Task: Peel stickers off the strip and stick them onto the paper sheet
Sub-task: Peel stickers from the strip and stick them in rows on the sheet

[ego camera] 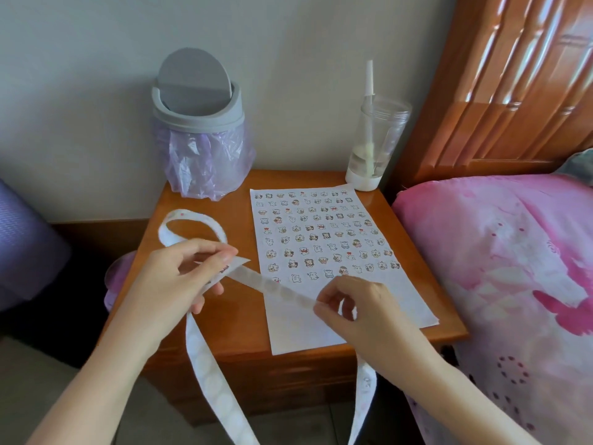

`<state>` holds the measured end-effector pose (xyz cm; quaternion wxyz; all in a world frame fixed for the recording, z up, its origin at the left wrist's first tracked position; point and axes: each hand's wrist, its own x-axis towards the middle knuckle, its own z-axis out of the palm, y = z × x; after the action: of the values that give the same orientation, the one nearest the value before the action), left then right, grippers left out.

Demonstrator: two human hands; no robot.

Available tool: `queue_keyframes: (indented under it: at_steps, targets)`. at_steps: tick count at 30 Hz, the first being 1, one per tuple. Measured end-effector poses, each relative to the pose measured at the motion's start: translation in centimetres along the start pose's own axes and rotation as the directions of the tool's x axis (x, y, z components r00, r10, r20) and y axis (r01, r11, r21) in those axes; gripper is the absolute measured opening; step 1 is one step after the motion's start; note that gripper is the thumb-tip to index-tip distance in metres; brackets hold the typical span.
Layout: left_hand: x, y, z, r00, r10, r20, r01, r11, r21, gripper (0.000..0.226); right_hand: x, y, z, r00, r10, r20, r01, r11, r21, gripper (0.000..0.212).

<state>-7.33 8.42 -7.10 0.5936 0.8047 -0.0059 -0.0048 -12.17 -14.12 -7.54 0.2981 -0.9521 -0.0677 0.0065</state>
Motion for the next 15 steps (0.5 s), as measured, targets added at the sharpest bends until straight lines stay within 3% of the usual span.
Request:
queue_keyframes:
  at_steps: [3, 7, 10, 12, 15]
  targets:
    - [0.3, 0.5, -0.4, 0.999, -0.034, 0.038, 0.036, 0.998, -0.05, 0.014, -0.3, -2.1, 0.7, 0.998, -0.027, 0.053, 0.019, 0.988, 0.156, 0.003]
    - [0.3, 0.8, -0.6, 0.999, -0.029, 0.035, 0.031, 0.999, -0.041, 0.019, 1.1, -4.3, 2.6, 0.999, -0.028, 0.016, 0.024, 0.973, 0.229, 0.001]
    - [-0.2, 0.6, -0.2, 1.0, 0.001, -0.014, -0.001, 1.0, -0.031, 0.017, 2.6, -5.5, 3.9, 1.0, 0.024, -0.003, -0.021, 0.942, 0.335, 0.02]
    - [-0.4, 0.6, 0.1, 0.999, 0.01, -0.031, -0.012, 0.999, -0.046, 0.016, 2.9, -6.2, 4.6, 1.0, 0.006, 0.013, -0.01, 0.935, 0.355, 0.033]
    - [-0.6, 0.5, 0.4, 1.0, 0.004, -0.019, -0.004, 0.999, -0.036, 0.018, 2.8, -6.2, 4.8, 0.999, -0.032, -0.034, 0.041, 0.946, 0.323, 0.026]
